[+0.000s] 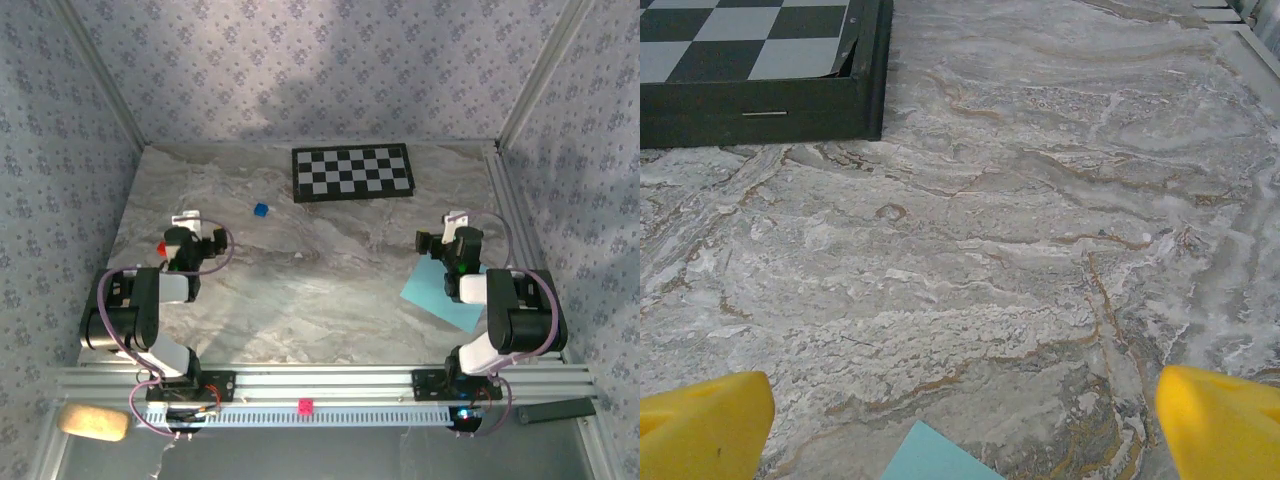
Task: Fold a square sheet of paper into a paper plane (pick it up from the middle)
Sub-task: Move the square sheet of paper to the center of the table.
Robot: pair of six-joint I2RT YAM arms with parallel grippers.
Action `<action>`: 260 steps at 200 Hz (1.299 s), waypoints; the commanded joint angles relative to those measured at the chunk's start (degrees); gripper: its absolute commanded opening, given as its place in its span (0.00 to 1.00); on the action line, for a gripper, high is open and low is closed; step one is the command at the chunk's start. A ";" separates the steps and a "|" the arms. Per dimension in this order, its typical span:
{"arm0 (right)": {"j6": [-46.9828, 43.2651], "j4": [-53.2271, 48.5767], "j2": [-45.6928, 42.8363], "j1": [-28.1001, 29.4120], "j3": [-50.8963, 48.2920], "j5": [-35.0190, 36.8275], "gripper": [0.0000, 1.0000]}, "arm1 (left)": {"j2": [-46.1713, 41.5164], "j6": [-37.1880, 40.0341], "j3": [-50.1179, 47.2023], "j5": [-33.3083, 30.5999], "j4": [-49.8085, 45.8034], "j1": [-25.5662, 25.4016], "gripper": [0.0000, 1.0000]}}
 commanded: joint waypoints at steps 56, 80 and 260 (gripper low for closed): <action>0.36 0.31 -0.10 -0.24 1.11 -0.66 1.00 | -0.20 0.70 1.34 1.33 0.32 0.41 1.00; 0.42 0.31 -0.03 -0.27 1.15 -0.67 1.00 | -0.20 0.73 1.34 1.33 0.32 0.41 1.00; -0.02 -6.07 -4.47 0.82 2.84 1.49 1.00 | -5.05 1.42 -1.87 -0.19 2.04 -0.65 1.00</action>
